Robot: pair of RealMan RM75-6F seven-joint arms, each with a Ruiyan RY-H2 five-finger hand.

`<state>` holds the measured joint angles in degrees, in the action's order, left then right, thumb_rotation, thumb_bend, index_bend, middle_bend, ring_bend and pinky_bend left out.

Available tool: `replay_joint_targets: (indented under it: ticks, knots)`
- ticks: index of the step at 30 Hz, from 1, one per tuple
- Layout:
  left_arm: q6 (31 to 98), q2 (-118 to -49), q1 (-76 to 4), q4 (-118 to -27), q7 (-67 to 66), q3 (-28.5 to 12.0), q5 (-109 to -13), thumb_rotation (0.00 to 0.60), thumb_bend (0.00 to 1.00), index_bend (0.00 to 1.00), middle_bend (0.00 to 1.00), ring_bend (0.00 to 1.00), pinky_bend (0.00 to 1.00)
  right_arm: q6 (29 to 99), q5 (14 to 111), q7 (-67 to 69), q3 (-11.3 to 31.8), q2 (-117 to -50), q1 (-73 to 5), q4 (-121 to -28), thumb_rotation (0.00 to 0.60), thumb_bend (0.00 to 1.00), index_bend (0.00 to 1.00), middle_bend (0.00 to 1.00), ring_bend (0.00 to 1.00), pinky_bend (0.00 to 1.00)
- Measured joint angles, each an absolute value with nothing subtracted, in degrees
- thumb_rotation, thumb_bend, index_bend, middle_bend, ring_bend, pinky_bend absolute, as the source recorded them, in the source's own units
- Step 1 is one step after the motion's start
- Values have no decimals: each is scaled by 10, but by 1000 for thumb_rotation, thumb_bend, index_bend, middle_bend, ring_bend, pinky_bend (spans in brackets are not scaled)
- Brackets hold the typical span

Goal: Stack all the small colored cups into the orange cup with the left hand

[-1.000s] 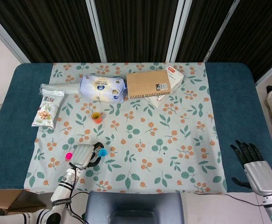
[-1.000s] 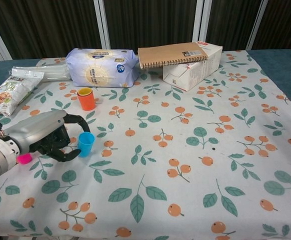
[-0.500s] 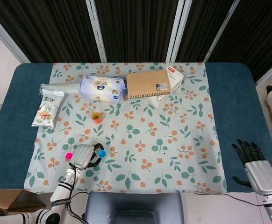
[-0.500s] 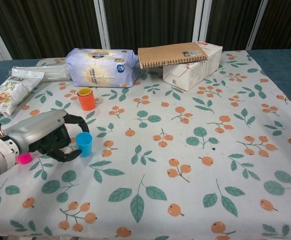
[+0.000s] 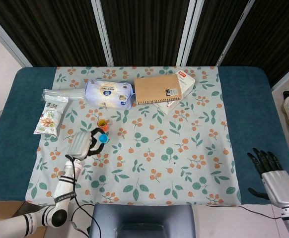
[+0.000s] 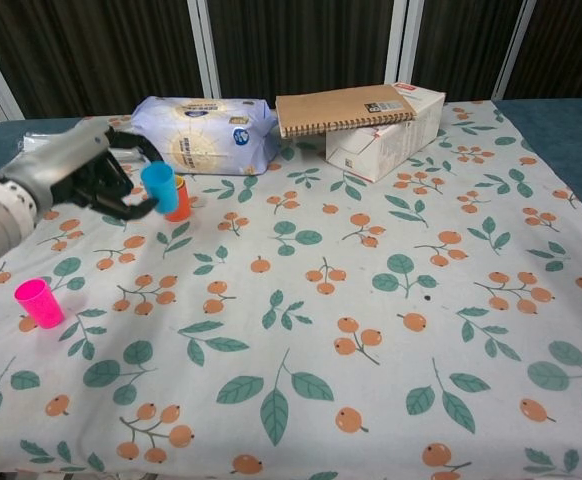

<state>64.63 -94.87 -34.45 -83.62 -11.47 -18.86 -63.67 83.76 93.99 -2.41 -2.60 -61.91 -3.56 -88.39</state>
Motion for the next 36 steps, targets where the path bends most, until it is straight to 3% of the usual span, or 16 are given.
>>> replay_joint_targets:
  ticks: [5, 14, 23, 36]
  knots:
    - [630, -966, -381, -772, -109, -236, -591, 600, 386, 507, 1000, 1000, 1000, 837, 937, -23, -25, -619, -36, -884, 600, 206, 0, 0, 0, 0]
    - [585, -1032, -452, -622, -108, -265, -544, 600, 382, 511, 1000, 1000, 1000, 828, 923, -28, -19, -621, -39, -885, 600, 206, 0, 0, 0, 0]
    - [558, -1065, -474, -552, -86, -263, -530, 600, 383, 511, 1000, 1000, 1000, 826, 919, -23, -16, -619, -40, -885, 600, 206, 0, 0, 0, 0]
    - [549, -1063, -466, -545, -80, -242, -533, 600, 382, 478, 1000, 1000, 1000, 825, 921, -27, -18, -620, -40, -885, 600, 206, 0, 0, 0, 0]
